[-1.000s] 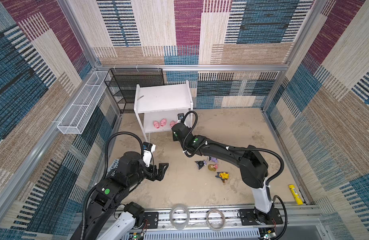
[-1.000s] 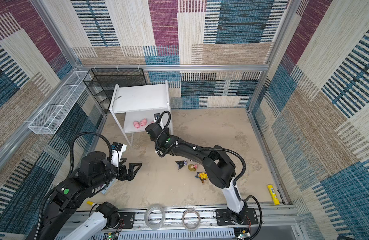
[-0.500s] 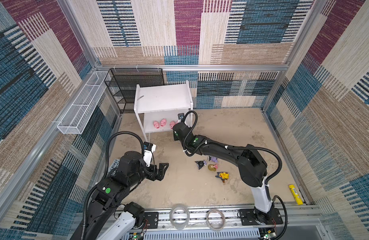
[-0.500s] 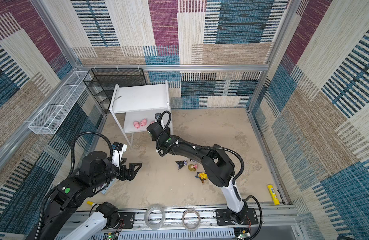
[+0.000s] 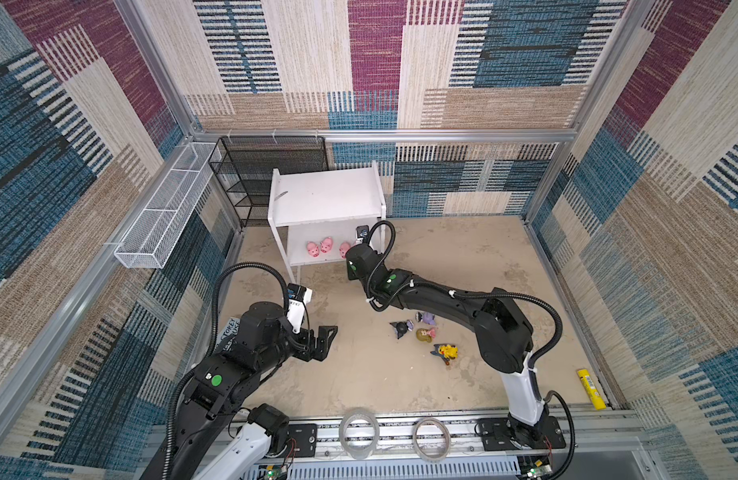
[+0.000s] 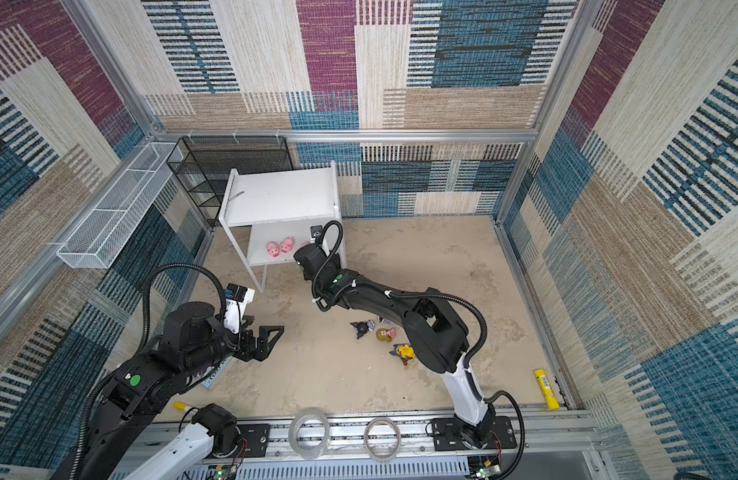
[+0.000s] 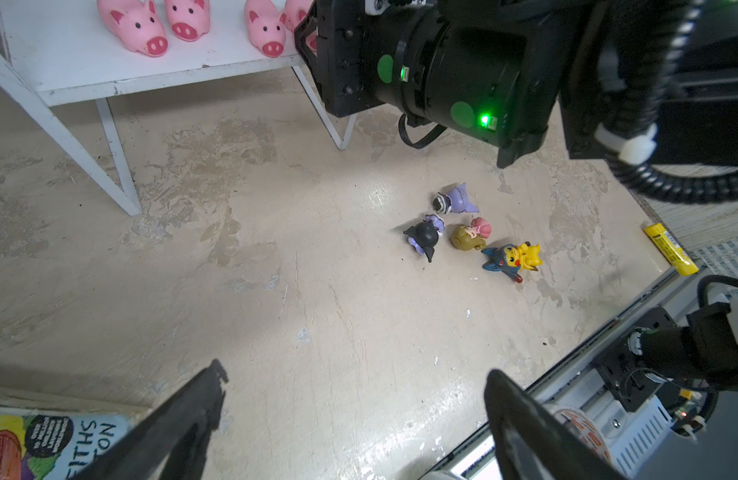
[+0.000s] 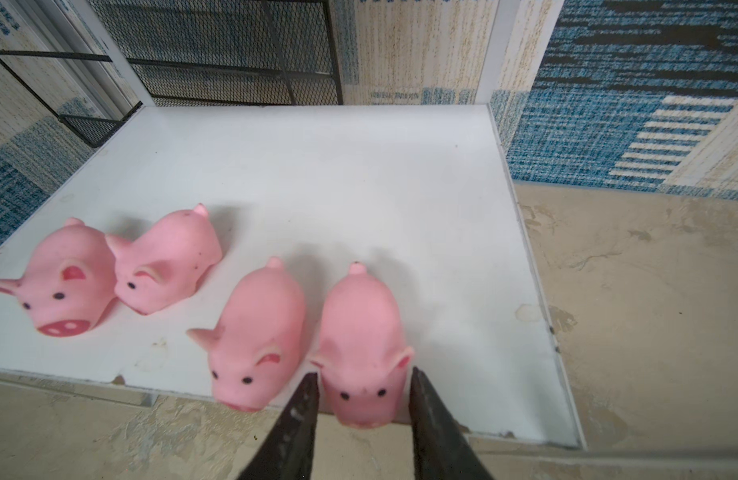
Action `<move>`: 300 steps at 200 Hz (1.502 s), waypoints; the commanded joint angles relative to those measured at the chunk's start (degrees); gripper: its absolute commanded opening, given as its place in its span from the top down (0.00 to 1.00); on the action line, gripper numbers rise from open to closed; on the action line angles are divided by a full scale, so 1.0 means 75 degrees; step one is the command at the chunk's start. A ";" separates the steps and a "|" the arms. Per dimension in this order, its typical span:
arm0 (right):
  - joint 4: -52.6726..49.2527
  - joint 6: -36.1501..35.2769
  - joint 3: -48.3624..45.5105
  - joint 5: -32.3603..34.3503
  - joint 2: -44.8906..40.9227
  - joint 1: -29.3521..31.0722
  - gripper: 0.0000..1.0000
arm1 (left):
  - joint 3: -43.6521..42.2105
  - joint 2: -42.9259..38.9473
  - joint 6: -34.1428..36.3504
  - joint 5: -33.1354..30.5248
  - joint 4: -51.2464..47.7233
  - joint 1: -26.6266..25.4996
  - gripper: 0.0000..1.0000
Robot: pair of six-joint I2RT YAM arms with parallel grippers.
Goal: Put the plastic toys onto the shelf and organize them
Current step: 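Lower the held pig beside the three pigs on the shelf, then open the right gripper to release the pig on the shelf, then withdraw the right gripper from the shelf toward the figurines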
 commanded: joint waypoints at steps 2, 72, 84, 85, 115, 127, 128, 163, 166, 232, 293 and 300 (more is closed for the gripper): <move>0.0081 0.0073 0.0056 0.0010 -0.0008 0.0008 0.58 | 0.0012 -0.0014 0.0051 -0.0067 0.0037 0.0001 0.01; 0.0108 0.0163 -0.0068 0.0042 -0.0125 0.0008 0.44 | 0.0001 -0.0051 0.0037 -0.0079 0.0036 0.0000 0.01; 0.0107 0.0176 -0.0092 0.0056 -0.0146 0.0008 0.41 | -0.0006 -0.0046 0.0037 -0.0071 0.0042 0.0000 0.01; 0.0109 0.0175 -0.0098 0.0058 -0.0155 0.0008 0.40 | 0.0000 -0.0050 0.0037 -0.0081 0.0039 0.0000 0.01; 0.0138 0.0193 -0.0151 0.0083 -0.0209 0.0008 0.34 | -0.0001 -0.0054 0.0025 -0.0082 0.0059 0.0000 0.01; 0.0116 0.0207 -0.0151 0.0105 -0.0210 0.0008 0.32 | -0.0003 -0.0054 0.0031 -0.0088 0.0059 0.0000 0.01; 0.0113 0.0208 -0.0151 0.0106 -0.0210 0.0008 0.31 | -0.0005 -0.0054 0.0028 -0.0084 0.0059 0.0000 0.01; 0.0135 0.0231 -0.0232 0.0130 -0.0260 0.0008 0.31 | -0.0017 -0.0066 0.0013 -0.0112 0.0066 0.0000 0.01; 0.0141 0.0241 -0.0241 0.0123 -0.0272 0.0008 0.31 | -0.0018 -0.0072 0.0013 -0.0111 0.0060 0.0000 0.01; 0.0556 0.0053 -0.0822 -0.0016 -0.0707 0.0008 0.31 | -0.0017 -0.0033 0.0013 -0.0120 0.0102 0.0000 0.01; 0.1423 -0.0182 -0.1848 -0.0745 -0.1535 0.0008 0.29 | -0.0041 -0.0019 0.0001 -0.0113 0.0130 0.0003 0.01; 0.1640 -0.0302 -0.2059 -0.0906 -0.1662 0.0008 0.28 | -0.0037 -0.0021 0.0001 -0.0113 0.0124 0.0000 0.01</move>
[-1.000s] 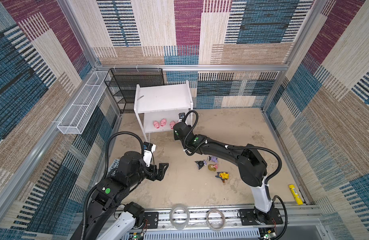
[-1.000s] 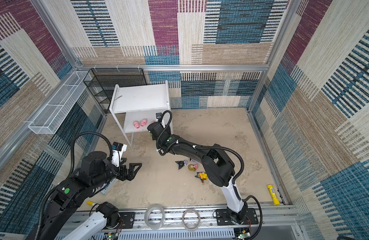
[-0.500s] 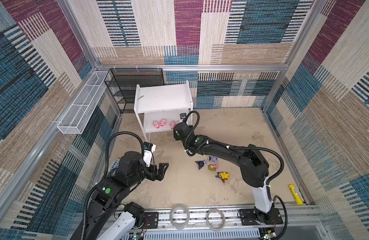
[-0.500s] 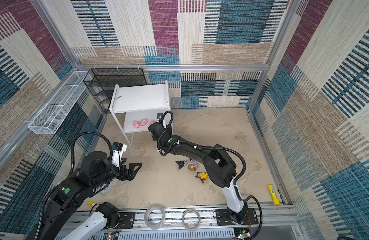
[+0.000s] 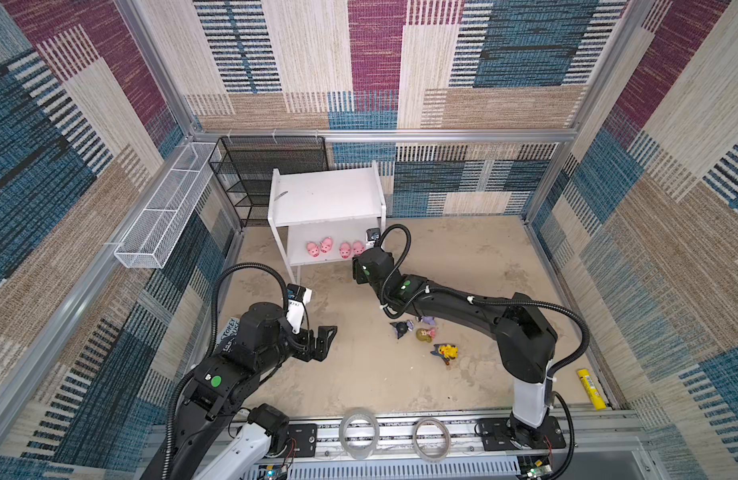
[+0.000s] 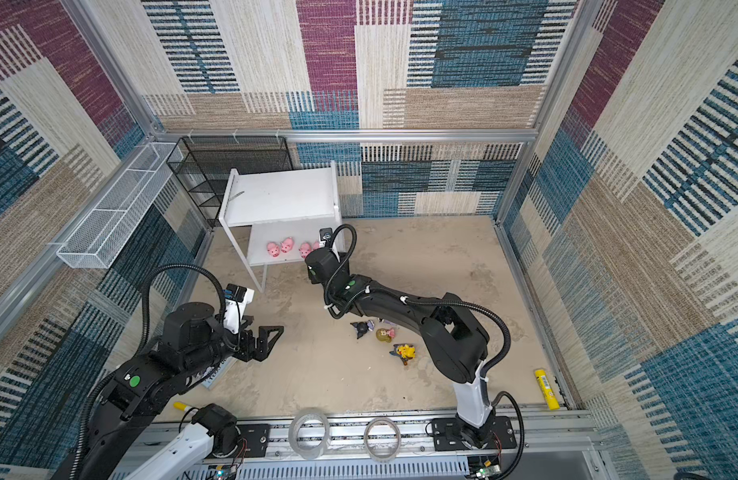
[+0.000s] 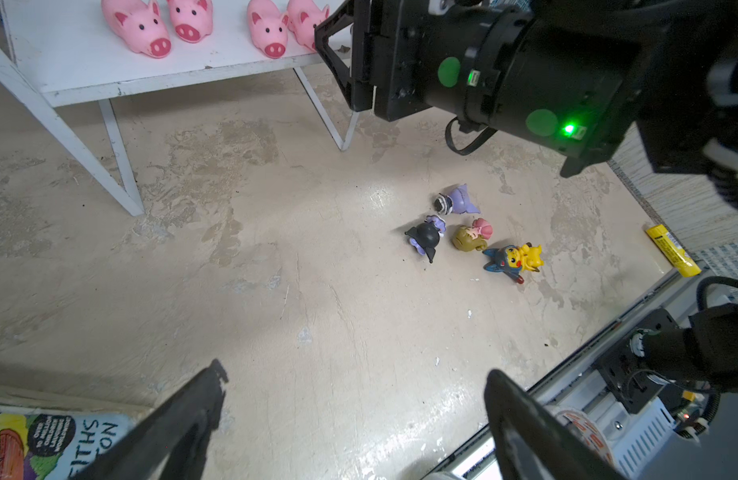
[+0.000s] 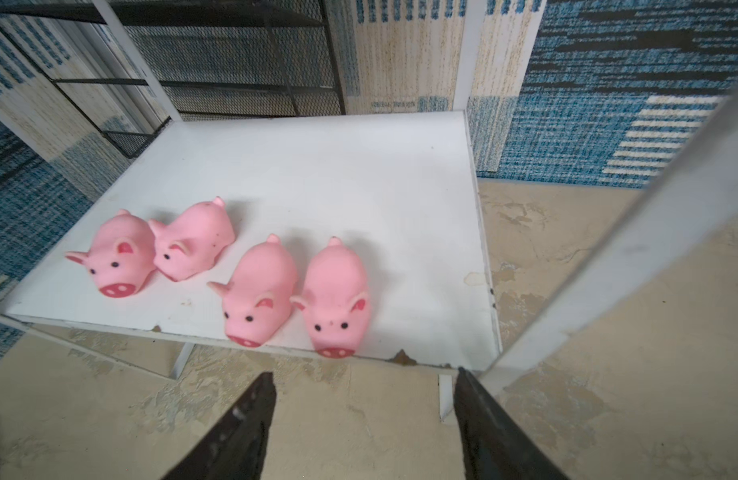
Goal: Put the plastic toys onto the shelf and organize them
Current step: 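Withdraw the right gripper from the shelf toward the figurines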
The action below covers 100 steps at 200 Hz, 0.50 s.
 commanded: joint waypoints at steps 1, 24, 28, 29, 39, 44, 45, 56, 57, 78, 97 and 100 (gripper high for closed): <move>0.0877 -0.0305 -0.0445 -0.0519 -0.0360 0.0008 0.28 | -0.0016 0.0012 0.0004 -0.0082 0.0121 0.0000 0.01; 0.1776 -0.0673 -0.1282 -0.1269 -0.0966 0.0008 0.24 | -0.0014 0.0002 -0.0005 -0.0094 0.0124 0.0000 0.01; 0.1894 -0.0734 -0.1422 -0.1387 -0.1052 0.0008 0.23 | -0.0016 0.0007 -0.0007 -0.0098 0.0124 0.0000 0.01; 0.1915 -0.0755 -0.1453 -0.1415 -0.1079 0.0008 0.23 | -0.0011 0.0004 -0.0001 -0.0096 0.0124 0.0006 0.01; 0.1901 -0.0795 -0.1624 -0.1508 -0.1269 0.0008 0.23 | -0.0009 0.0000 -0.0007 -0.0116 0.0143 0.0000 0.01; 0.1801 -0.0780 -0.1663 -0.1512 -0.1342 0.0008 0.23 | -0.0014 0.0000 -0.0007 -0.0108 0.0142 0.0003 0.01; 0.1786 -0.0778 -0.1673 -0.1506 -0.1353 0.0014 0.23 | -0.0016 0.0001 -0.0007 -0.0113 0.0145 0.0001 0.01; 0.1669 -0.0718 -0.1848 -0.1487 -0.1570 0.0008 0.23 | -0.0012 0.0002 -0.0007 -0.0109 0.0144 0.0001 0.01; 0.1667 -0.0712 -0.1877 -0.1488 -0.1595 0.0008 0.23 | -0.0015 0.0002 -0.0007 -0.0113 0.0146 0.0001 0.01; 0.1550 -0.0557 -0.2444 -0.1564 -0.2205 -0.0022 0.22 | -0.0016 -0.0020 -0.0004 -0.0142 0.0124 0.0001 0.01; 0.0876 -0.0237 -0.2740 -0.1622 -0.2658 -0.0139 0.21 | -0.0011 0.0017 -0.0004 -0.0153 0.0130 0.0000 0.01; 0.0764 -0.0193 -0.2788 -0.1640 -0.2723 -0.0158 0.21 | -0.0007 0.0029 -0.0004 -0.0139 0.0145 0.0000 0.01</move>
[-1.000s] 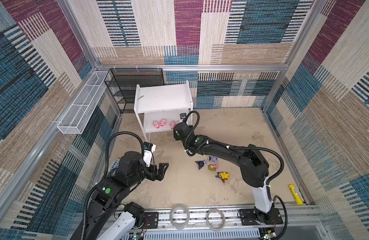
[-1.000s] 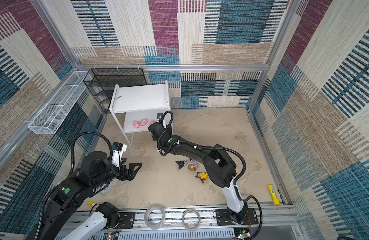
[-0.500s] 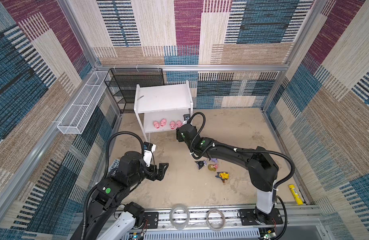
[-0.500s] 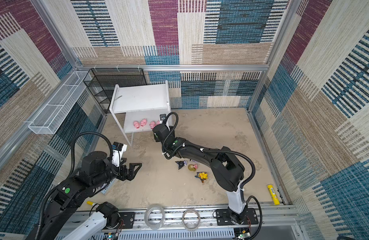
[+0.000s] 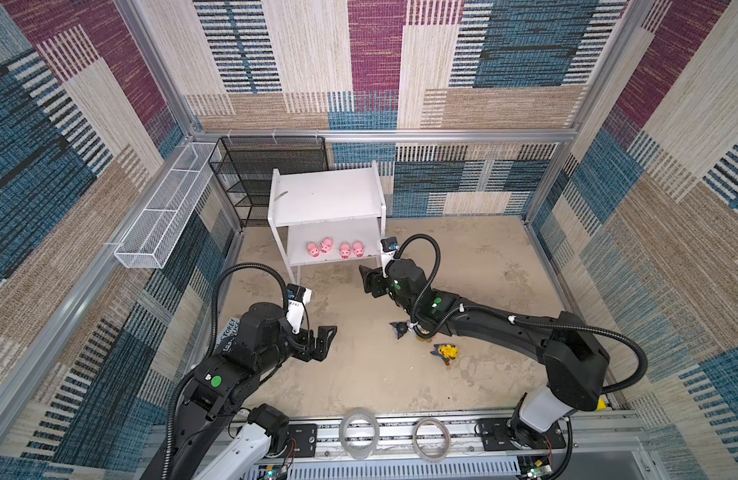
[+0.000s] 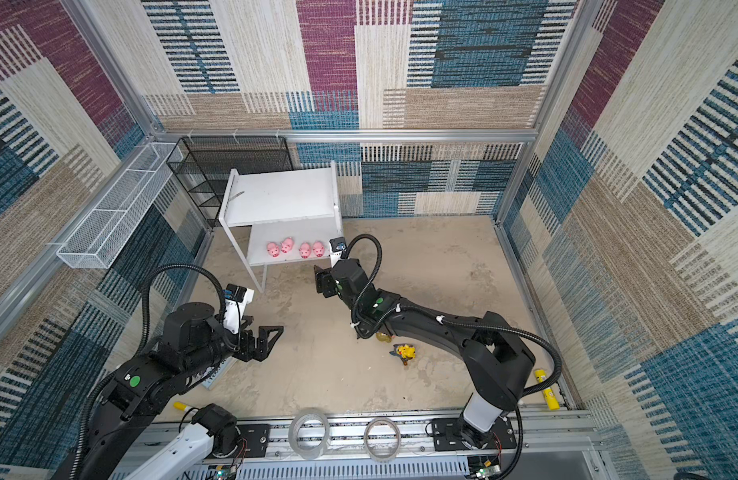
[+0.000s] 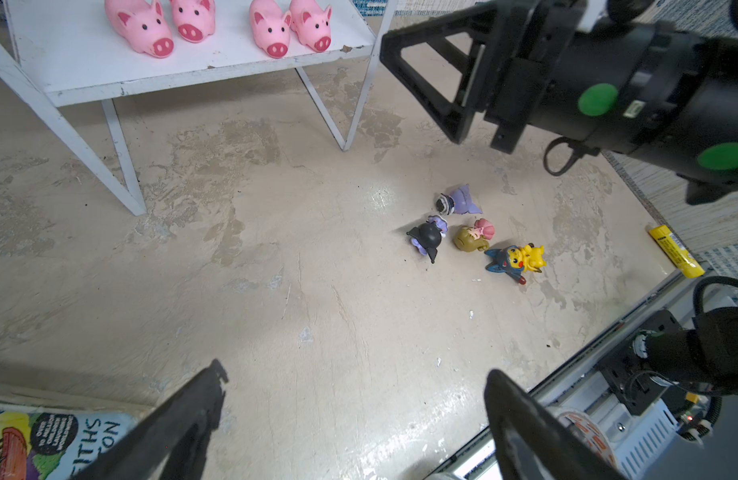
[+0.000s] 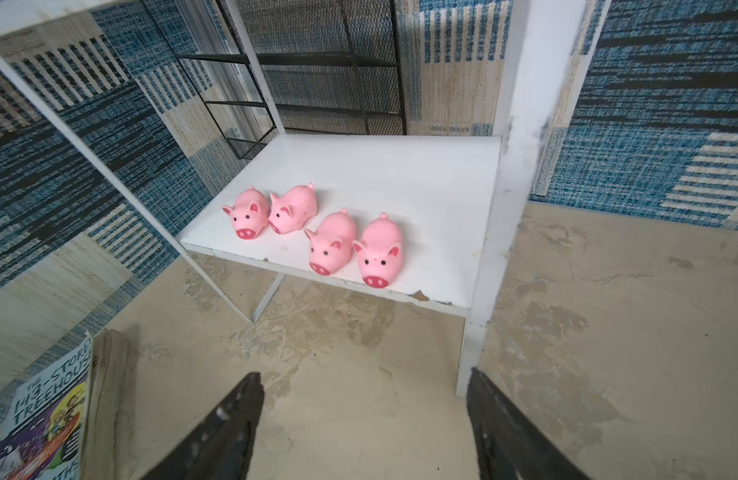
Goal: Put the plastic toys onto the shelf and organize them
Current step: 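Withdraw the right gripper from the shelf toward the figurines, then move the right gripper over the Pikachu figurine while the left gripper approaches the figurines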
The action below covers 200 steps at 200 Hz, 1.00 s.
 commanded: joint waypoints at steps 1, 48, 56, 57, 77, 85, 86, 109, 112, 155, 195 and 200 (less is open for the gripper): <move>-0.0484 0.0383 -0.0289 -0.0195 -0.0461 -0.0107 0.21 | -0.0006 0.0036 -0.0012 -0.0006 0.0146 0.0000 0.01; -0.2319 0.1247 -0.1297 -0.0444 -0.1908 -0.0281 0.04 | -0.0094 0.0854 -0.0321 0.0812 0.0356 -0.0034 0.01; -0.2832 0.1521 -0.1420 -0.0408 -0.2091 -0.0308 0.02 | -0.0174 0.1001 -0.0483 0.0969 0.0499 -0.0064 0.01; -0.2883 0.1559 -0.1436 -0.0410 -0.2108 -0.0321 0.02 | -0.0193 0.1015 -0.0503 0.0985 0.0534 -0.0067 0.01; -0.3874 0.2353 -0.1929 -0.0572 -0.2524 -0.0523 0.01 | -0.0467 0.1292 -0.0859 0.1299 0.1173 -0.0191 0.01; -0.3982 0.2615 -0.2258 -0.0744 -0.2734 -0.0604 0.00 | -0.0468 0.1443 -0.0943 0.1332 0.1279 -0.0236 0.01; -0.3985 0.2651 -0.2301 -0.0777 -0.2758 -0.0610 0.00 | -0.0469 0.1459 -0.0950 0.1325 0.1293 -0.0241 0.01; -0.3962 0.3167 -0.3337 -0.1264 -0.3402 -0.0906 0.00 | -0.0751 0.1875 -0.1293 0.1106 0.1961 -0.0628 0.01; -0.3941 0.3197 -0.3433 -0.1333 -0.3479 -0.0944 0.00 | -0.0810 0.1936 -0.1341 0.1082 0.2110 -0.0707 0.01; -0.3814 0.3204 -0.4322 -0.1611 -0.4133 -0.1293 0.00 | -0.0895 0.3659 -0.1615 0.0445 0.3551 -0.2008 0.01; -0.4297 0.3420 -0.4602 -0.1184 -0.4425 -0.1405 0.00 | -0.0857 0.4782 -0.1633 0.0349 0.4403 -0.2579 0.01; -0.4411 0.3583 -0.4653 -0.1120 -0.4464 -0.1437 0.00 | -0.0850 0.4861 -0.1597 0.0325 0.4435 -0.2628 0.01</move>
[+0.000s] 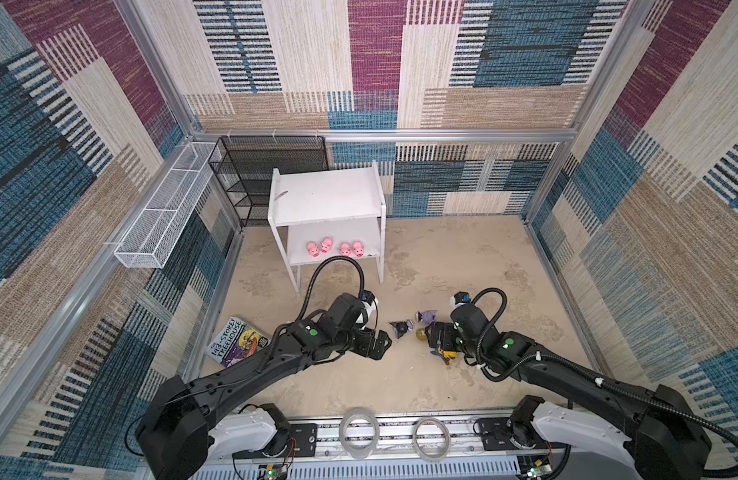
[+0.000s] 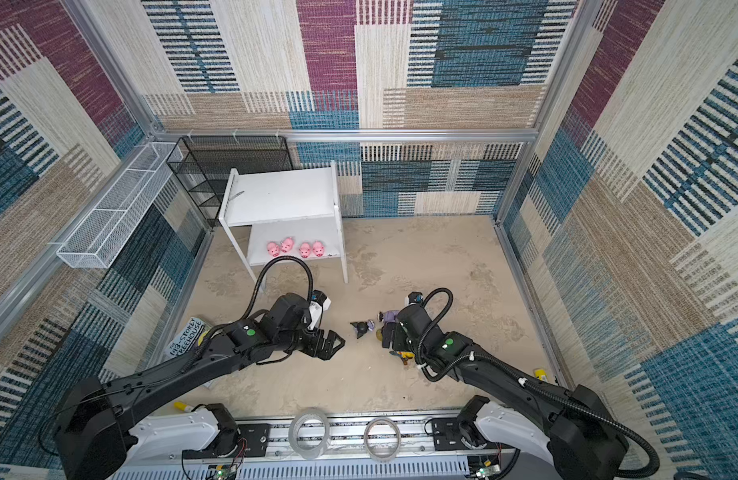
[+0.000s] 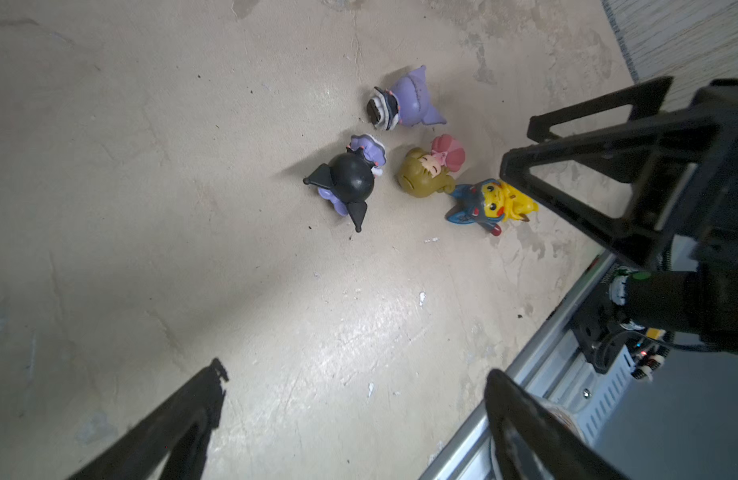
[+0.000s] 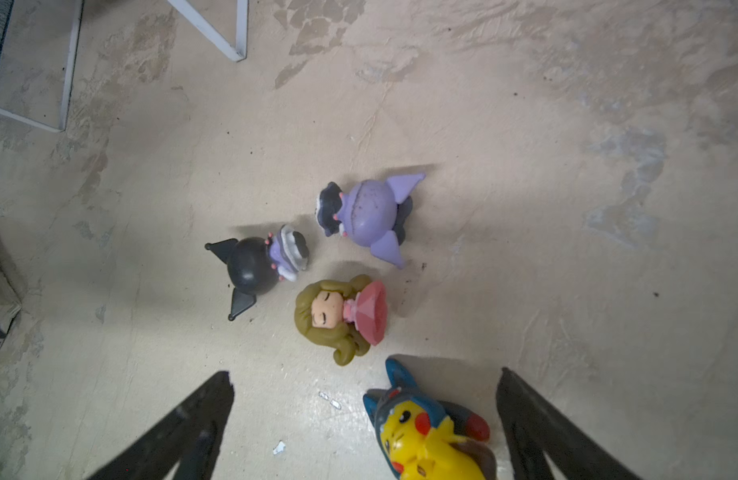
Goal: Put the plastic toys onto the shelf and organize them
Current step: 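Move the right gripper over the Pikachu figurine while the left gripper approaches the figurines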
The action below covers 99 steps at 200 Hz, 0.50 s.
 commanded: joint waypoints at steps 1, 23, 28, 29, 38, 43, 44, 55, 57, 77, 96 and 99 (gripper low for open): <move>-0.0421 0.0468 -0.0171 0.0345 -0.0151 -0.0081 0.00 | 0.0086 0.0321 -0.0089 -0.0245 0.0764 -0.0199 0.01; -0.0784 0.1076 -0.0463 0.0339 -0.0506 -0.0099 0.01 | 0.0206 0.0484 -0.0005 -0.0259 0.0729 -0.0285 0.01; -0.0773 0.1151 -0.0553 0.0253 -0.0616 -0.0099 0.01 | 0.0212 0.0487 0.0008 -0.0270 0.0728 -0.0284 0.01; -0.0773 0.1165 -0.0570 0.0245 -0.0639 -0.0099 0.02 | 0.0221 0.0489 0.0008 -0.0270 0.0729 -0.0285 0.01; -0.0756 0.1331 -0.0737 0.0116 -0.0826 -0.0099 0.02 | 0.0239 0.0482 0.0048 -0.0293 0.0715 -0.0287 0.01; -0.0709 0.1408 -0.0840 0.0043 -0.0911 -0.0099 0.02 | 0.0258 0.0474 0.0080 -0.0320 0.0708 -0.0286 0.01; -0.0700 0.1423 -0.0860 0.0028 -0.0933 -0.0099 0.02 | 0.0261 0.0471 0.0085 -0.0324 0.0707 -0.0286 0.01; -0.0476 0.1485 -0.1055 -0.0154 -0.1079 -0.0099 0.03 | 0.0286 0.0458 0.0146 -0.0372 0.0663 -0.0293 0.01; -0.0417 0.1459 -0.1084 -0.0210 -0.1107 -0.0099 0.03 | 0.0302 0.0462 0.0154 -0.0381 0.0660 -0.0293 0.01; 0.0549 0.1082 -0.1405 -0.0778 -0.1205 -0.0099 0.03 | 0.0291 0.0403 0.0216 -0.0458 0.0612 -0.0296 0.01; 0.1372 0.0592 -0.1481 -0.1503 -0.0872 -0.0099 0.03 | 0.0210 0.0331 0.0223 -0.0513 0.0612 -0.0286 0.01; 0.1476 0.0540 -0.1468 -0.1644 -0.0800 -0.0099 0.04 | 0.0196 0.0308 0.0224 -0.0513 0.0612 -0.0294 0.01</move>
